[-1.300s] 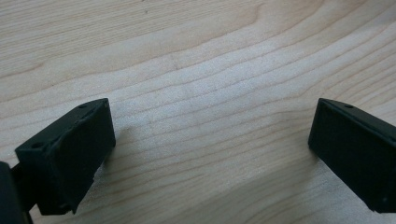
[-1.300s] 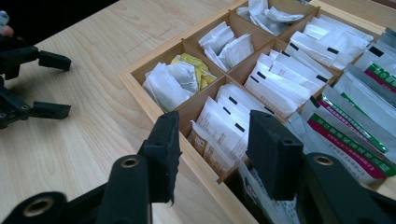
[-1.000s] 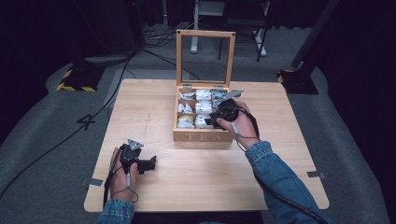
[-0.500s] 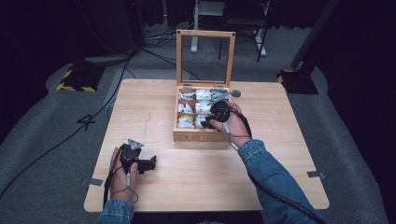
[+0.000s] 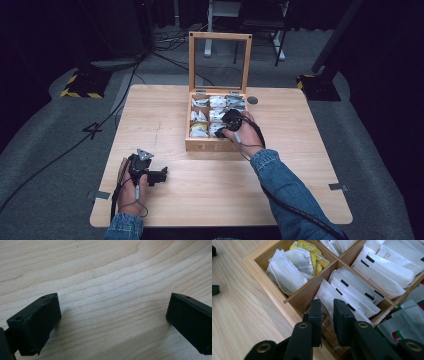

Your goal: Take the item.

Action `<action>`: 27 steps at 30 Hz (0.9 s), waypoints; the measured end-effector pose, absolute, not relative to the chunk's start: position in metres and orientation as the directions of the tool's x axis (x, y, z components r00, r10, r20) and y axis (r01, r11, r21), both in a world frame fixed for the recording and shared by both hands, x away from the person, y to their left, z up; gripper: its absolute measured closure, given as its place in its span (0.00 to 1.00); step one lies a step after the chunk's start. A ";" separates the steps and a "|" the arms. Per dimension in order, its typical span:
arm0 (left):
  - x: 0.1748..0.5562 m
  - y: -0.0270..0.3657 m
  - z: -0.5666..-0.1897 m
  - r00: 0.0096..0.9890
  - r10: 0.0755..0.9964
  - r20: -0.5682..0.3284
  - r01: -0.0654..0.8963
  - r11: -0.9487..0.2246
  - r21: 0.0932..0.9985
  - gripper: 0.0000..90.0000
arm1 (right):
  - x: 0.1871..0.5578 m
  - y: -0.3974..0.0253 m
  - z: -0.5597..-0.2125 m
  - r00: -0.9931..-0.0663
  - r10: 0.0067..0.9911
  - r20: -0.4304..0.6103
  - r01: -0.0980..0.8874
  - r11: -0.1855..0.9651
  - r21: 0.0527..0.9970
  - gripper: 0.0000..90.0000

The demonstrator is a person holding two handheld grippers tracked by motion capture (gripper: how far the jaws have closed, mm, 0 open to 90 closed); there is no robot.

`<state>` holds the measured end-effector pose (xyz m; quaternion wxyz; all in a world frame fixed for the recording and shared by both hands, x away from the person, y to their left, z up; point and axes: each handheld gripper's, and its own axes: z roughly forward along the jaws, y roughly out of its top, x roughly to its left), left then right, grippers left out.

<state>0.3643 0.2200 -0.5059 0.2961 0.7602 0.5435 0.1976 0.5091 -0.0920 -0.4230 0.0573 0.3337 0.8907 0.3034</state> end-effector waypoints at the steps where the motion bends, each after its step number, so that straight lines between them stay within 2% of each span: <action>1: 0.364 0.220 -0.506 0.331 0.943 -0.022 0.709 -0.234 0.665 0.00 | 0.509 -0.091 -0.423 -0.768 0.632 0.101 0.566 0.597 0.569 0.93; 5: 0.364 0.220 -0.506 0.332 0.943 -0.023 0.709 -0.233 0.665 0.00 | 0.507 -0.091 -0.421 -0.775 0.628 0.076 0.551 0.612 0.567 1.00; 20: 0.364 0.220 -0.506 0.331 0.943 -0.022 0.709 -0.233 0.665 0.00 | 0.497 -0.097 -0.392 -0.790 0.613 -0.013 0.455 0.600 0.658 1.00; 27: 0.364 0.220 -0.506 0.331 0.943 -0.022 0.709 -0.233 0.665 0.00 | 0.493 -0.104 -0.378 -0.790 0.613 -0.016 0.426 0.568 0.704 1.00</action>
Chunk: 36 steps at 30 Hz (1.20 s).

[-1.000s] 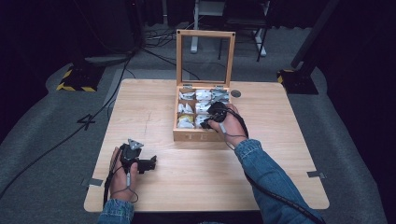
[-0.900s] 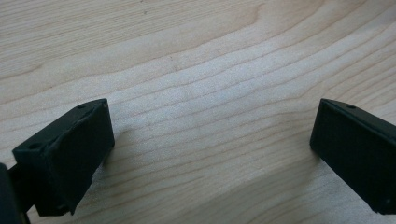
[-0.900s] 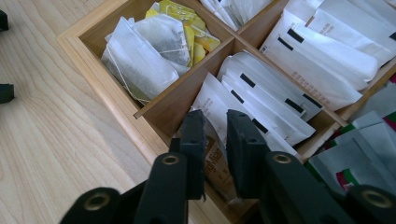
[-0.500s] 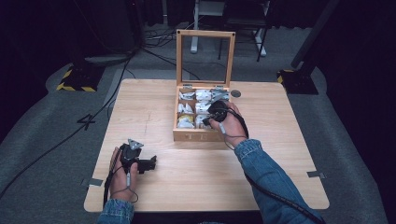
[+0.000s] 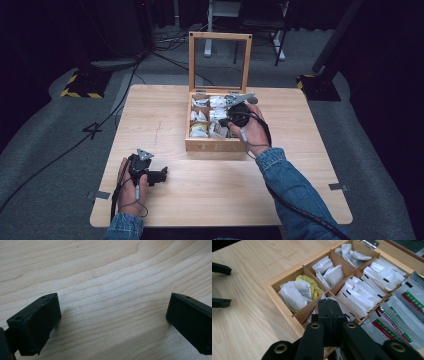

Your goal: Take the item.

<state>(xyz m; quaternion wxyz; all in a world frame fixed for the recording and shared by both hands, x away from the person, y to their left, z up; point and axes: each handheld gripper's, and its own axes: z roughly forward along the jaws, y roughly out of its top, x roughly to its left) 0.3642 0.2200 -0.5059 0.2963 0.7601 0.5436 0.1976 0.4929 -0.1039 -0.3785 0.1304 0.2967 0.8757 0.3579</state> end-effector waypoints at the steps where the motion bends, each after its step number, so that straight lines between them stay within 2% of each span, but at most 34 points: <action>1: 0.364 0.220 -0.506 0.331 0.943 -0.022 0.709 -0.233 0.665 0.00 | 0.492 -0.105 -0.376 -0.789 0.614 -0.019 0.421 0.563 0.712 1.00; 16: 0.364 0.220 -0.506 0.332 0.943 -0.022 0.709 -0.234 0.665 0.00 | 0.475 -0.129 -0.355 -0.792 0.610 0.008 0.382 0.486 0.786 1.00; 28: 0.364 0.220 -0.506 0.331 0.943 -0.022 0.709 -0.233 0.665 0.00 | 0.442 -0.169 -0.348 -0.793 0.605 0.078 0.357 0.356 0.864 1.00; 36: 0.364 0.220 -0.506 0.331 0.944 -0.021 0.709 -0.233 0.665 0.00 | 0.420 -0.190 -0.349 -0.788 0.611 0.067 0.324 0.320 0.890 1.00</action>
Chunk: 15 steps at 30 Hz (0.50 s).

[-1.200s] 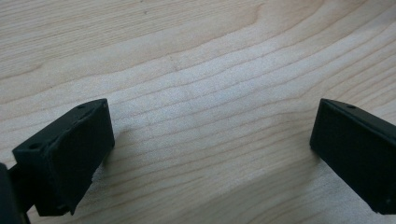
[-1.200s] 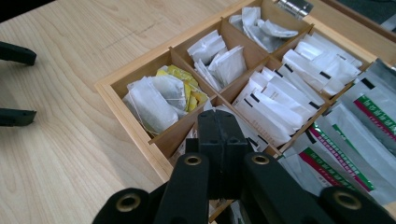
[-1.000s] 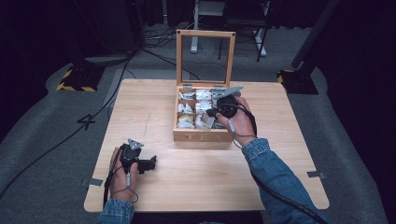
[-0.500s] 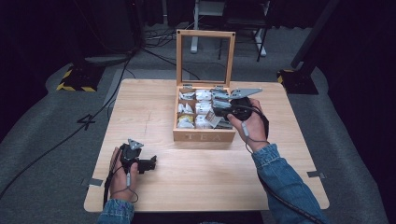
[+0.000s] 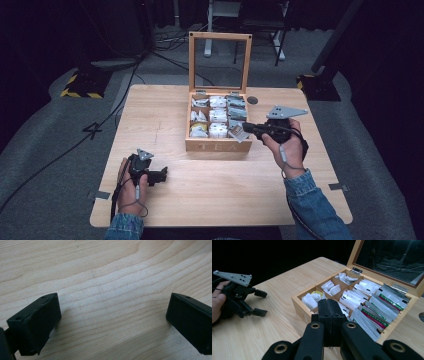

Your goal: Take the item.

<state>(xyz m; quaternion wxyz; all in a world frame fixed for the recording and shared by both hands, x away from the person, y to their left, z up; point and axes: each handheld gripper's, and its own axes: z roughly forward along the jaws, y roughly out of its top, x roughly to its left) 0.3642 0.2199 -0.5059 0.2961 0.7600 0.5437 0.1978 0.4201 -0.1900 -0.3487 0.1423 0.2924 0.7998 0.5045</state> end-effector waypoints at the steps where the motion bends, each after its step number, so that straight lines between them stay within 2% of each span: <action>1: 0.364 0.220 -0.506 0.331 0.944 -0.022 0.709 -0.233 0.665 0.00 | 0.418 -0.192 -0.349 -0.788 0.612 0.067 0.322 0.316 0.892 1.00; 10: 0.364 0.220 -0.506 0.331 0.944 -0.021 0.709 -0.233 0.665 0.00 | 0.409 -0.214 -0.353 -0.779 0.624 0.070 0.316 0.293 0.902 1.00; 15: 0.364 0.220 -0.506 0.331 0.943 -0.022 0.709 -0.233 0.665 0.00 | 0.411 -0.229 -0.359 -0.736 0.673 0.071 0.347 0.285 0.894 1.00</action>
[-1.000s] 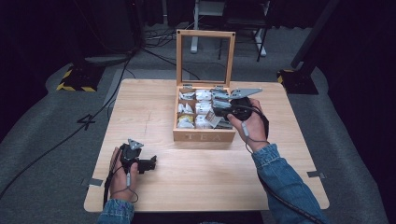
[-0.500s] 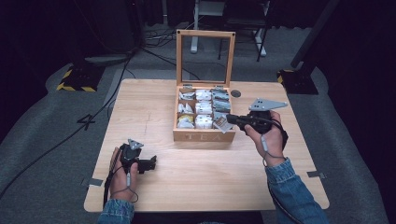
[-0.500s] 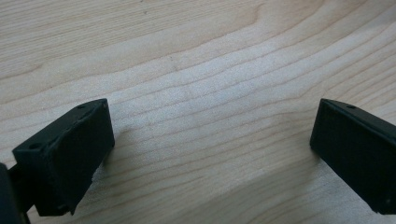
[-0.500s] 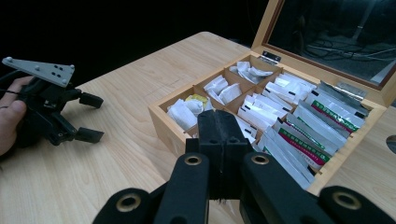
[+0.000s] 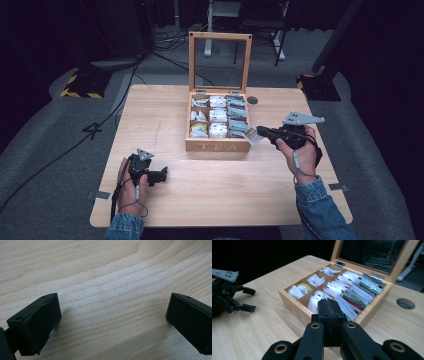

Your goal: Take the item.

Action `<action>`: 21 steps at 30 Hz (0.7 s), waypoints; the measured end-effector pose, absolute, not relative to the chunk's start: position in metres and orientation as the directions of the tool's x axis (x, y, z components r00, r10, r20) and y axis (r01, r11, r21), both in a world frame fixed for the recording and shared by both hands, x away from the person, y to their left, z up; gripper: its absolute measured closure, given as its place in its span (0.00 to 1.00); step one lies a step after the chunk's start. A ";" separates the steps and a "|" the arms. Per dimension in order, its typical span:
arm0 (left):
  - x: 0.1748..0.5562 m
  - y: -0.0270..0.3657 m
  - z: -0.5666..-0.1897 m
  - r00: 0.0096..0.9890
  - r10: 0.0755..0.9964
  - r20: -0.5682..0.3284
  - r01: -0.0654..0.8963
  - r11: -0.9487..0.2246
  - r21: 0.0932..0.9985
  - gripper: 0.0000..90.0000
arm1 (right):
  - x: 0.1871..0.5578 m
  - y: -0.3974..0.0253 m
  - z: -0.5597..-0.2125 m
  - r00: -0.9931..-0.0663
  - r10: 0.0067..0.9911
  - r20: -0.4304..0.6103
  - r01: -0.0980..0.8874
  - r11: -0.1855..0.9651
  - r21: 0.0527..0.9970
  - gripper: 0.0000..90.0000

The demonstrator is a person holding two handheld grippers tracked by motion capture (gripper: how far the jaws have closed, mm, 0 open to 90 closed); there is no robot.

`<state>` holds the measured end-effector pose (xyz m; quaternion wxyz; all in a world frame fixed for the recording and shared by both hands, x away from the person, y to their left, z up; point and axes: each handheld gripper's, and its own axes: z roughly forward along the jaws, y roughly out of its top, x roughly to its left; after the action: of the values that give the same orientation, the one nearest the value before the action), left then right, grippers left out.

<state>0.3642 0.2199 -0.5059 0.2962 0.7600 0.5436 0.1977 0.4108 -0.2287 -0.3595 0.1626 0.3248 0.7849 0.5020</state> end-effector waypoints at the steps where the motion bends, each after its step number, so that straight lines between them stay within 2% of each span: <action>1: 0.364 0.220 -0.506 0.331 0.943 -0.021 0.709 -0.233 0.665 0.00 | 0.411 -0.231 -0.360 -0.730 0.679 0.073 0.352 0.282 0.893 1.00; 21: 0.365 0.220 -0.506 0.331 0.943 -0.023 0.710 -0.233 0.665 0.00 | 0.433 -0.274 -0.398 -0.587 0.800 0.127 0.498 0.234 0.835 1.00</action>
<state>0.3646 0.2199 -0.5059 0.2965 0.7601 0.5437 0.1969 0.4326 -0.2745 -0.3979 0.1667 0.4229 0.7675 0.4521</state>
